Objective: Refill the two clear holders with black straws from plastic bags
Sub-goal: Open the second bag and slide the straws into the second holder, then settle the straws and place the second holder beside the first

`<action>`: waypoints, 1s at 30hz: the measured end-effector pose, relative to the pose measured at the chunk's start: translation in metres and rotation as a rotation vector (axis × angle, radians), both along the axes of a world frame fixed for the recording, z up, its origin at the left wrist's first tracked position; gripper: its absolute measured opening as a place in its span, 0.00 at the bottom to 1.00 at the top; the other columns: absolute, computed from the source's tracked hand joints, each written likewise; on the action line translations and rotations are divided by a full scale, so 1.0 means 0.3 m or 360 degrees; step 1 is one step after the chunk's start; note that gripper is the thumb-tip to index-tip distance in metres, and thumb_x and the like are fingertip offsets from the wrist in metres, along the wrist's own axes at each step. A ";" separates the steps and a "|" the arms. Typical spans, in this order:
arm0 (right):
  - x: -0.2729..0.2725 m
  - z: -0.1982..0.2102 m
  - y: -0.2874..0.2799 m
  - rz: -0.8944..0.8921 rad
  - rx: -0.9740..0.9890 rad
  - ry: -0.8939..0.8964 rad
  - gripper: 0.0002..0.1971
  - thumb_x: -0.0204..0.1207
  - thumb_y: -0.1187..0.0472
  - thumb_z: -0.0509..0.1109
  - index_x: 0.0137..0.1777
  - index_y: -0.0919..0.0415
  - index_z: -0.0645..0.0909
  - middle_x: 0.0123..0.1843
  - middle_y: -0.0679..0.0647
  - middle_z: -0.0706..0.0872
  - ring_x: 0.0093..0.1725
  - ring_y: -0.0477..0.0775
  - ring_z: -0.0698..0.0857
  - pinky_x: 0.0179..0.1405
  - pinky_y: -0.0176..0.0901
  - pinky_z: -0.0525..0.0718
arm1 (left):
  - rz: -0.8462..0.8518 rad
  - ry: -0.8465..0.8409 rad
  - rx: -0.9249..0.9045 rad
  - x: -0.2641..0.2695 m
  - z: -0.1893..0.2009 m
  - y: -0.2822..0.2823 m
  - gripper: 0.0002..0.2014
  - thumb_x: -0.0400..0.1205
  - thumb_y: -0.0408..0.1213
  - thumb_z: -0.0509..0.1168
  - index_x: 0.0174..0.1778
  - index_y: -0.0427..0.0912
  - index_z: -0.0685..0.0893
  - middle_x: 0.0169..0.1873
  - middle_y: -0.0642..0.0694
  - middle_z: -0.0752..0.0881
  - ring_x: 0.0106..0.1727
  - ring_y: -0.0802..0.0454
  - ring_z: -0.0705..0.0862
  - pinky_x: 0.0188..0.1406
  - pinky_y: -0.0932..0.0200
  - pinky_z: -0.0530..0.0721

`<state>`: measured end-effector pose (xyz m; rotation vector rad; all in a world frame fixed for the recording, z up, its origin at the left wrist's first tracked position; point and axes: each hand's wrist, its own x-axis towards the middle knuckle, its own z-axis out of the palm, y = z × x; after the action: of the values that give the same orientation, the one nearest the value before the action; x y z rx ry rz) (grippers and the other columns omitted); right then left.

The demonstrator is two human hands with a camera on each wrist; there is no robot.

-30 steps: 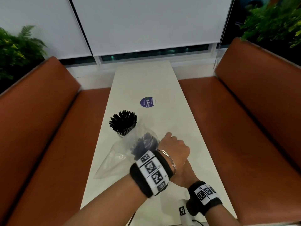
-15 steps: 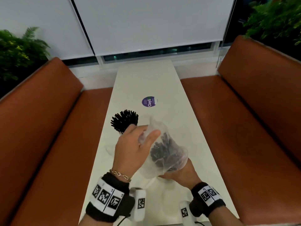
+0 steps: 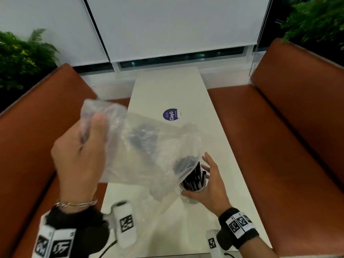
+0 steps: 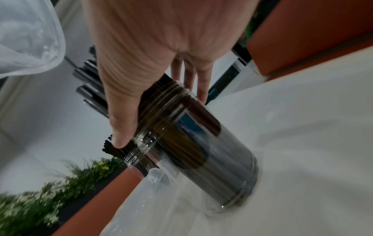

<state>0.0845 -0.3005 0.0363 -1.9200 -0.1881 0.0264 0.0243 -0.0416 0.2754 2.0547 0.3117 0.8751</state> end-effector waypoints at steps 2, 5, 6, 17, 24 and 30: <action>0.006 0.009 -0.003 0.0013 -0.0161 -0.0186 0.73 0.52 0.49 0.97 0.92 0.40 0.51 0.91 0.39 0.59 0.85 0.45 0.71 0.78 0.40 0.76 | 0.0104 0.0288 -0.0510 -0.051 -0.103 0.115 0.24 0.84 0.53 0.68 0.41 0.31 0.84 0.40 0.24 0.86 0.37 0.40 0.83 0.46 0.37 0.87; 0.022 0.046 0.003 0.0051 -0.0567 -0.0509 0.70 0.56 0.45 0.94 0.93 0.47 0.52 0.95 0.47 0.53 0.88 0.52 0.66 0.79 0.43 0.73 | 0.0328 0.0801 -0.1055 -0.117 -0.287 0.232 0.20 0.80 0.57 0.70 0.50 0.41 0.92 0.52 0.36 0.92 0.53 0.37 0.89 0.60 0.26 0.87; 0.027 0.055 0.007 0.0081 -0.0684 -0.0607 0.67 0.59 0.44 0.93 0.93 0.49 0.55 0.95 0.49 0.54 0.87 0.54 0.68 0.80 0.45 0.75 | 0.0376 0.0883 -0.1161 -0.134 -0.347 0.249 0.19 0.82 0.55 0.70 0.51 0.42 0.92 0.52 0.36 0.92 0.52 0.37 0.88 0.58 0.32 0.88; 0.079 0.078 0.033 0.0117 -0.0952 -0.0702 0.48 0.72 0.46 0.85 0.90 0.53 0.67 0.92 0.48 0.66 0.85 0.55 0.72 0.84 0.49 0.78 | 0.0719 0.1112 -0.1226 -0.141 -0.856 0.154 0.42 0.80 0.72 0.62 0.76 0.39 0.78 0.61 0.36 0.90 0.58 0.33 0.88 0.60 0.37 0.89; 0.098 0.116 0.047 -0.0005 -0.0878 -0.0487 0.55 0.65 0.28 0.82 0.89 0.47 0.64 0.92 0.48 0.61 0.86 0.55 0.67 0.84 0.54 0.75 | 0.0659 0.0717 -0.0150 -0.120 -0.613 0.075 0.48 0.71 0.70 0.73 0.83 0.50 0.67 0.79 0.42 0.77 0.77 0.39 0.78 0.74 0.26 0.79; 0.115 0.151 0.122 -0.0136 -0.0936 -0.0552 0.53 0.65 0.20 0.72 0.87 0.46 0.69 0.90 0.51 0.68 0.85 0.57 0.71 0.82 0.59 0.78 | -0.0287 0.0614 0.0471 -0.020 -0.547 -0.137 0.48 0.68 0.59 0.79 0.84 0.57 0.66 0.80 0.58 0.71 0.81 0.55 0.69 0.81 0.50 0.69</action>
<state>0.1190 -0.2639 0.0816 -2.5096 -0.3599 -0.3450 0.0183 -0.0827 0.1113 2.4838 0.2064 0.4294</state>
